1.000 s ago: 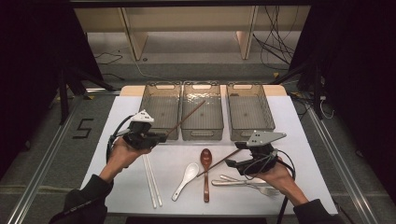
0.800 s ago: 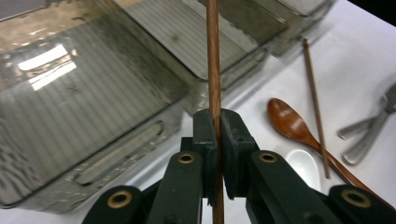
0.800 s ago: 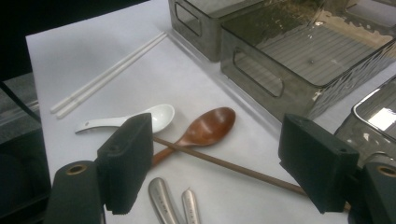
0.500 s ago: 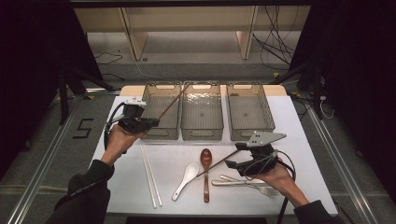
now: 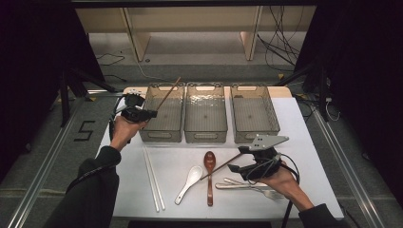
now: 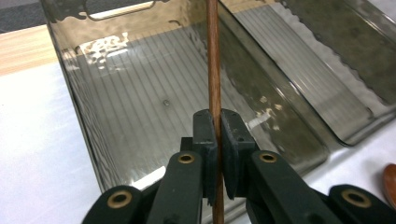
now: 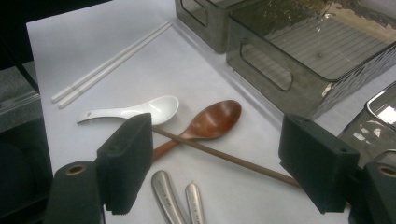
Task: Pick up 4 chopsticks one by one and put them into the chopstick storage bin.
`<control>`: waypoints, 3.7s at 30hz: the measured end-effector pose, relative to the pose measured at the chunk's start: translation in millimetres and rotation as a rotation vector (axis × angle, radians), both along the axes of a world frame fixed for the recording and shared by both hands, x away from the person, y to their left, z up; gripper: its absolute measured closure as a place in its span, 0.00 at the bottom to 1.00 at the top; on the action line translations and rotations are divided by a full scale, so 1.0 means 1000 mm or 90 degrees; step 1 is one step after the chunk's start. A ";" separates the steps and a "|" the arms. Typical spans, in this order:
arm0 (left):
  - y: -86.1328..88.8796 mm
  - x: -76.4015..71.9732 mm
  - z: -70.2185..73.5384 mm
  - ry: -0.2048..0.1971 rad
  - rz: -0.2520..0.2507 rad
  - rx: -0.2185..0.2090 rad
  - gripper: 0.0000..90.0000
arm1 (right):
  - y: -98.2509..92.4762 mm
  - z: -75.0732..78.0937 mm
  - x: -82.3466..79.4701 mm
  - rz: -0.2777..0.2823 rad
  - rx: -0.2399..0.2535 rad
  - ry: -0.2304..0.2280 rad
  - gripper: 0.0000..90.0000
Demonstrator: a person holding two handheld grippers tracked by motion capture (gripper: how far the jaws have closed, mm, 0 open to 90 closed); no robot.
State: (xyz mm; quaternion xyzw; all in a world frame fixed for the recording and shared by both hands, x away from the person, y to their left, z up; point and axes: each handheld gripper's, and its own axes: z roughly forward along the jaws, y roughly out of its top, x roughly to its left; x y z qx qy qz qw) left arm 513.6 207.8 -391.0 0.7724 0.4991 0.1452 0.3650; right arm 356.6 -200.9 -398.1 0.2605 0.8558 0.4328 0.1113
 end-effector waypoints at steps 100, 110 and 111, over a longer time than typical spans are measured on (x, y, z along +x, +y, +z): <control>-0.018 -0.159 -0.015 -0.087 -0.155 -0.055 0.21 | 0.043 -0.058 0.091 0.185 -0.451 0.057 0.53; -0.018 -0.159 -0.017 -0.085 -0.160 -0.050 0.20 | 0.045 -0.057 0.091 0.197 -0.458 0.079 0.68; -0.017 -0.159 -0.017 -0.085 -0.160 -0.049 0.20 | 0.045 -0.057 0.090 0.199 -0.466 0.078 0.69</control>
